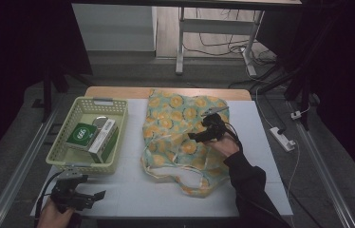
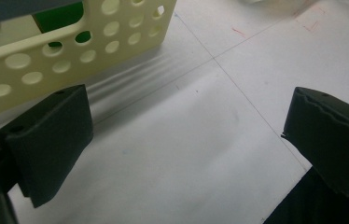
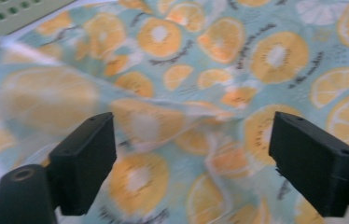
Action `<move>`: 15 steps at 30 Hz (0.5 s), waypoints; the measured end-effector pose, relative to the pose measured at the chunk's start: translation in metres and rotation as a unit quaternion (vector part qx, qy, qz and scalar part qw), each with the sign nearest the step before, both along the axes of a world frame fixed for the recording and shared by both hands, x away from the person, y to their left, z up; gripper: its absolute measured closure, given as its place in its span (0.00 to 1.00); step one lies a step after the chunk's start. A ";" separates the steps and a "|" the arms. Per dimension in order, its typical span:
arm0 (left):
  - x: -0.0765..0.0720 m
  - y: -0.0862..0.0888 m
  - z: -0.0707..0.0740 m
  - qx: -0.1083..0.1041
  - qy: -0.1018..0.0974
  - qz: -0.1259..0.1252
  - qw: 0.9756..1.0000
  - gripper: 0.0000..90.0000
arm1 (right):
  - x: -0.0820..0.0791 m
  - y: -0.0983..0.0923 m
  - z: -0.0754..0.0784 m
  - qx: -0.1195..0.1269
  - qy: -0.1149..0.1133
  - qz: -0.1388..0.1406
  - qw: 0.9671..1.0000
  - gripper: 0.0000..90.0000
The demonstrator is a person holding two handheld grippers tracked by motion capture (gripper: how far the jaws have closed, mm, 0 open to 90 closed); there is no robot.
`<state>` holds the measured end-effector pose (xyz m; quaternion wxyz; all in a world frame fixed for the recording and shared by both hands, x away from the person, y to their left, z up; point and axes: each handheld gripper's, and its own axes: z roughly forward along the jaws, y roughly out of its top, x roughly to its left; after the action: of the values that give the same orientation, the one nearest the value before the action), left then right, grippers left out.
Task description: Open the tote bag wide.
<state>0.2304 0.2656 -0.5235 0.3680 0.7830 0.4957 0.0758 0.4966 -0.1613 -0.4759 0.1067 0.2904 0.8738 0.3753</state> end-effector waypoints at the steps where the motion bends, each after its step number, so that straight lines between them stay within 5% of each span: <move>1: 0.000 0.000 0.000 0.000 0.000 0.000 1.000 0.02 | -0.004 0.000 0.001 -0.001 -0.003 0.004 1.000 0.13; 7: 0.000 0.000 0.000 0.001 -0.001 0.000 1.000 0.02 | -0.031 0.007 0.002 -0.003 0.014 0.035 0.999 0.08; 15: -0.001 -0.001 0.000 0.002 -0.002 -0.002 1.000 0.02 | -0.054 0.028 -0.022 -0.049 0.036 0.068 0.996 0.06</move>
<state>0.2299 0.2649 -0.5232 0.3673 0.7846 0.4934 0.0777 0.4425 -0.1336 -0.4978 0.0639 0.2384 0.9118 0.3281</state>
